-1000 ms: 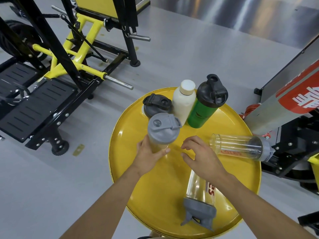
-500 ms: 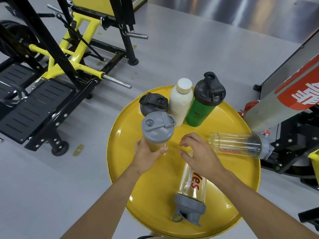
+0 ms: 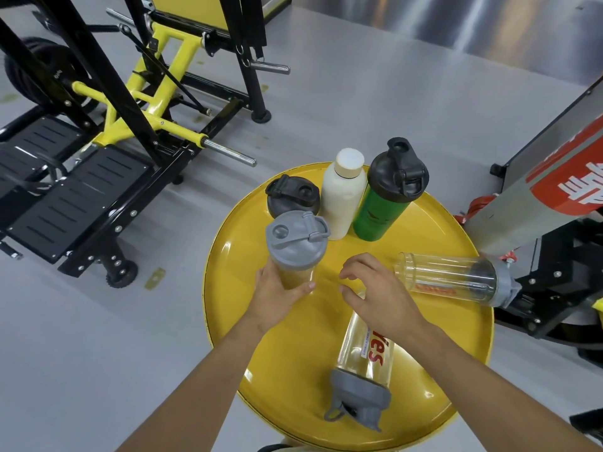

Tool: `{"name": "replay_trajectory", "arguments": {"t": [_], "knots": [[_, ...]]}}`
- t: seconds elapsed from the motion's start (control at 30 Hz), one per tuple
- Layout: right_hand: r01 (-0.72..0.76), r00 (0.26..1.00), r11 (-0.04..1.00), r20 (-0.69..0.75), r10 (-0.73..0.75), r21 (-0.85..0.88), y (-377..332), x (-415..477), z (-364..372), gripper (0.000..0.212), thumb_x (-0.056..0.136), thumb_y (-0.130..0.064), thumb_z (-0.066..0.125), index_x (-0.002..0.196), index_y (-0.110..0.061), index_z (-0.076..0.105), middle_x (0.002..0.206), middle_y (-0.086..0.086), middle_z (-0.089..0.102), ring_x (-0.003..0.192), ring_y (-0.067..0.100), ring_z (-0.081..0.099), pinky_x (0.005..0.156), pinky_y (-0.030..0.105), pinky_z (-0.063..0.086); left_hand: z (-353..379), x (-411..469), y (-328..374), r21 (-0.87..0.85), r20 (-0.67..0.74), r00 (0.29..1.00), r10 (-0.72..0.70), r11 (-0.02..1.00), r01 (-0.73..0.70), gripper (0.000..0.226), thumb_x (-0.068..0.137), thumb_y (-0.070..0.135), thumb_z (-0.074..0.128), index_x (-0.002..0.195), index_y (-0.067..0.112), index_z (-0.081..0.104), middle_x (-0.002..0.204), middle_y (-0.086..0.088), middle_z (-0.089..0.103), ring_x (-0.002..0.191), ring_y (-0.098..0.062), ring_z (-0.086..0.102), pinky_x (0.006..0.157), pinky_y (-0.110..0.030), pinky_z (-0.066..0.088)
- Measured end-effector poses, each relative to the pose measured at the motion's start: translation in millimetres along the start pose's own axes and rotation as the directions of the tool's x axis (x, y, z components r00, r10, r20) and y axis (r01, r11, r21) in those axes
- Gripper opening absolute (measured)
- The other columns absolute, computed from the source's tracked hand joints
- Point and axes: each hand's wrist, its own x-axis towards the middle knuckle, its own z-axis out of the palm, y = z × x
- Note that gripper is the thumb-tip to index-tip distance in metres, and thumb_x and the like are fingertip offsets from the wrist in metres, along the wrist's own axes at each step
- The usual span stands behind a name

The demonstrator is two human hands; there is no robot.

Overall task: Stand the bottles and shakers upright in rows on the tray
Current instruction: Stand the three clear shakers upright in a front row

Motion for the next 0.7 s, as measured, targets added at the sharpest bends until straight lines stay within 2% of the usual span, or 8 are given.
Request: {"name": "replay_trajectory", "arguments": {"t": [0.07,0.1,0.2,0.27,0.33,0.43,0.57,0.7], "knots": [[0.010,1.000,1.000,0.005,-0.010,0.008,2,-1,-2,0.014,0.091,-0.027,0.068,0.104,-0.024,0.066,0.116,-0.011,0.056,0.096,0.009,0.062,0.081,0.036,0.055,-1,-5,1,-0.027,-0.007,1.000,-0.017,0.999,0.017,0.068,0.074,0.029,0.089,0.127,0.026,0.047,0.117,0.021,0.055,0.114,-0.003,0.049,0.101,-0.029,0.043],[0.014,1.000,1.000,0.012,-0.014,0.007,2,-2,-4,0.014,0.091,-0.027,0.068,0.105,-0.023,0.067,0.117,-0.011,0.056,0.097,0.009,0.061,0.082,0.035,0.055,-1,-8,1,-0.037,-0.015,1.000,-0.025,0.999,0.024,0.068,0.074,0.028,0.089,0.127,0.025,0.047,0.118,0.019,0.056,0.116,-0.004,0.051,0.103,-0.032,0.045],[0.049,0.998,0.999,0.050,-0.049,-0.003,4,-5,-8,0.018,0.090,-0.028,0.069,0.107,-0.023,0.068,0.118,-0.011,0.058,0.100,0.010,0.062,0.083,0.032,0.053,-5,-22,-5,-0.027,-0.030,0.997,-0.069,0.997,0.068,0.083,0.074,0.035,0.088,0.142,0.022,0.041,0.130,0.009,0.051,0.130,-0.016,0.045,0.111,-0.041,0.043],[0.093,0.991,0.995,0.100,-0.090,-0.021,6,-7,-12,0.023,0.089,-0.031,0.070,0.110,-0.023,0.069,0.117,-0.011,0.059,0.103,0.010,0.061,0.084,0.028,0.050,-6,-32,-10,-0.031,-0.039,0.994,-0.097,0.995,0.096,0.099,0.072,0.043,0.086,0.152,0.026,0.031,0.141,0.007,0.047,0.136,-0.017,0.041,0.114,-0.042,0.040],[0.133,0.977,0.990,0.174,-0.125,-0.038,7,-8,-17,0.028,0.088,-0.034,0.070,0.114,-0.024,0.070,0.118,-0.011,0.061,0.106,0.010,0.060,0.088,0.025,0.047,-6,-41,-13,-0.039,-0.061,0.991,-0.119,0.992,0.117,0.100,0.074,0.042,0.086,0.154,0.031,0.027,0.143,0.008,0.047,0.138,-0.017,0.040,0.115,-0.043,0.038],[0.214,0.937,0.974,0.296,-0.184,-0.071,10,-11,-22,0.034,0.086,-0.042,0.067,0.116,-0.027,0.070,0.121,-0.011,0.063,0.112,0.011,0.060,0.098,0.035,0.047,0,-51,-14,-0.047,-0.098,0.984,-0.146,0.989,0.142,0.094,0.078,0.035,0.085,0.154,0.032,0.029,0.143,0.008,0.048,0.137,-0.017,0.041,0.115,-0.043,0.039],[0.277,0.873,0.955,0.443,-0.202,-0.110,18,-17,-30,0.042,0.086,-0.048,0.062,0.125,-0.033,0.066,0.131,-0.015,0.058,0.122,0.008,0.050,0.114,0.032,0.029,11,-64,-14,-0.038,-0.094,0.984,-0.151,0.988,0.148,0.083,0.082,0.036,0.082,0.150,0.033,0.035,0.142,0.009,0.051,0.138,-0.014,0.041,0.113,-0.039,0.040],[0.350,0.801,0.921,0.564,-0.201,-0.169,23,-27,-38,0.049,0.085,-0.047,0.057,0.132,-0.037,0.061,0.143,-0.018,0.051,0.136,0.005,0.043,0.126,0.039,0.004,23,-78,-13,0.007,-0.124,0.984,-0.129,0.991,0.131,0.065,0.086,0.034,0.078,0.142,0.031,0.046,0.141,0.011,0.052,0.134,-0.011,0.044,0.115,-0.042,0.040]]}}
